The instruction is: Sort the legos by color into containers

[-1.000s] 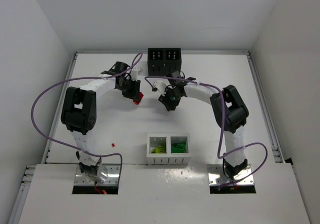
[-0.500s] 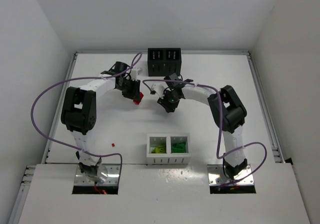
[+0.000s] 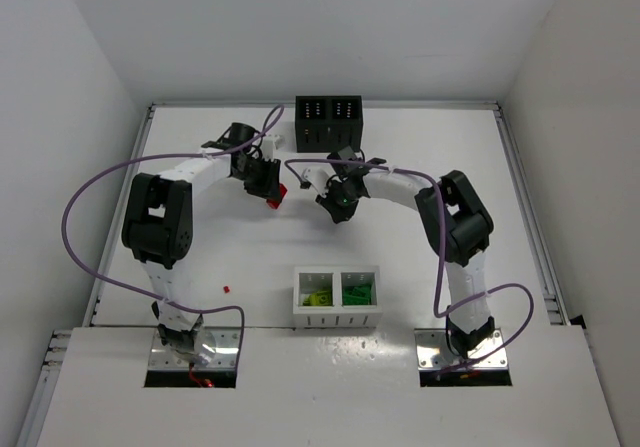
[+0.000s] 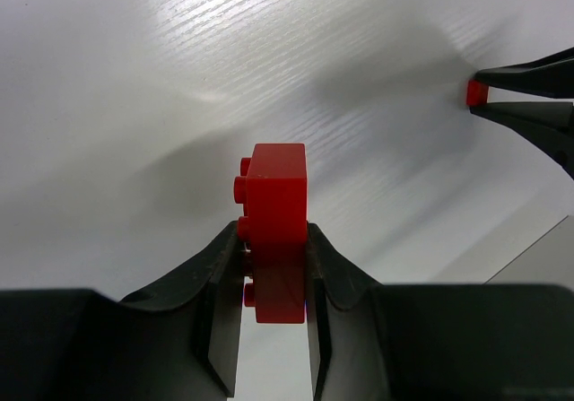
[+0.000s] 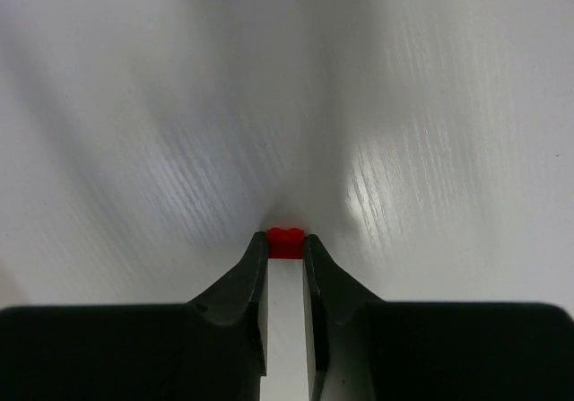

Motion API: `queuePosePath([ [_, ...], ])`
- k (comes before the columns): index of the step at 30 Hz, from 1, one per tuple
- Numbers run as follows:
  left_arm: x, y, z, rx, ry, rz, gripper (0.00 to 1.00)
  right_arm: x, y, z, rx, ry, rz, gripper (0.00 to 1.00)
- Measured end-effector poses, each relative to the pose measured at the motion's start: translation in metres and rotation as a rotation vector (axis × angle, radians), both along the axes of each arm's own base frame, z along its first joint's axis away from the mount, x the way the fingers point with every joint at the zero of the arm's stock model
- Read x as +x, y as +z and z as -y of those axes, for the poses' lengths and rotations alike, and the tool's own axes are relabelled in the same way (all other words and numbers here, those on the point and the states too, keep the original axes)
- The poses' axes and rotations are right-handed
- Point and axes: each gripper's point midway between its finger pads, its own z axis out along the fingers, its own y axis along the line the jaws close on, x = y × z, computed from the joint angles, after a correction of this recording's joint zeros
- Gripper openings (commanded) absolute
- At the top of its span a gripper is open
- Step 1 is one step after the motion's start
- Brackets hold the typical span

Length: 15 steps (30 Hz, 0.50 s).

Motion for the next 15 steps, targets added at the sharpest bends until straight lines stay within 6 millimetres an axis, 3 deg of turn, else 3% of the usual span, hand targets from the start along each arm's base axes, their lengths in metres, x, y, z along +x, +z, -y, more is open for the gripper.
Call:
queuePosePath([
  [6,0.0,0.0,0.0,0.0,0.0,0.0,0.07,0.0,0.003,0.001,-0.002,-0.006,-0.009,0.03],
  [9,0.001,0.002,-0.001,-0.004,0.004,0.002,0.06,0.005,0.014,-0.003,0.015,-0.025,-0.011,0.0],
  [15,0.005,0.004,-0.009,-0.028,0.018,0.0,0.06,0.05,0.094,-0.036,0.174,-0.093,0.129,0.0],
])
